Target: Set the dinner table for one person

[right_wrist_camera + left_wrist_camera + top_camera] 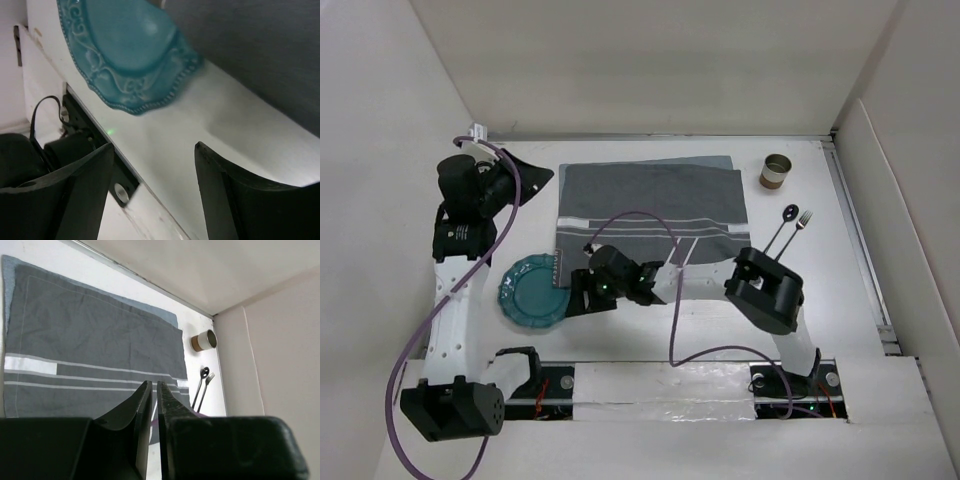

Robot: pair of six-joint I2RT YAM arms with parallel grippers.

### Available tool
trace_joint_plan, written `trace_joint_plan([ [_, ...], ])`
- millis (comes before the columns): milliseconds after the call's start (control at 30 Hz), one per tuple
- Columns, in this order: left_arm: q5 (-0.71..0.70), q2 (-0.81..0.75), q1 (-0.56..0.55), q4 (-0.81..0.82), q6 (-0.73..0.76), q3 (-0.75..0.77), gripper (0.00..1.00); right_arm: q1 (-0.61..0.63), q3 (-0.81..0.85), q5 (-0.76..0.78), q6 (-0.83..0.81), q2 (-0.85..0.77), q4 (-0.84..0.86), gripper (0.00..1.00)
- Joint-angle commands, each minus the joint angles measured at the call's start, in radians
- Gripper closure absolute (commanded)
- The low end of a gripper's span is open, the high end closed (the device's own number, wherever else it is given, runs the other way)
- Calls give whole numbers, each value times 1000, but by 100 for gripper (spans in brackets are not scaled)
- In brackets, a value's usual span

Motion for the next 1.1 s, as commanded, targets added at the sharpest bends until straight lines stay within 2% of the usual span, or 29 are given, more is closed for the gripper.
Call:
trace_joint_plan([
  [0,3,-26,-28,22,29,-6,92,35,89,75,118,58,111,30],
  [133,0,-38,-49,21,24,-27,91,55,120,114,234,167,142,30],
  [300,-7,-41,-89,-5,30,-18,91,64,141,198,337,228,161,31],
  [400,-20,-38,-112,-21,34,0,91,64,137,258,439,255,157,41],
  [433,-30,-37,-112,-24,35,8,91,75,135,269,478,259,161,49],
  [500,-42,-38,-121,-41,50,26,91,86,137,310,517,273,147,53],
  [633,-63,-40,-131,-56,67,43,92,107,138,324,604,307,145,70],
  [700,-71,-41,-141,-67,80,52,92,107,152,335,608,321,142,74],
  [833,-147,-48,-167,-105,125,84,92,117,195,301,598,362,147,91],
  [867,-158,-49,-178,-122,133,103,92,117,204,284,588,365,162,100],
  [1000,-215,-51,-189,-162,158,153,92,117,218,154,496,351,249,100],
  [1067,-221,-52,-189,-164,158,170,92,117,218,154,398,286,314,100],
])
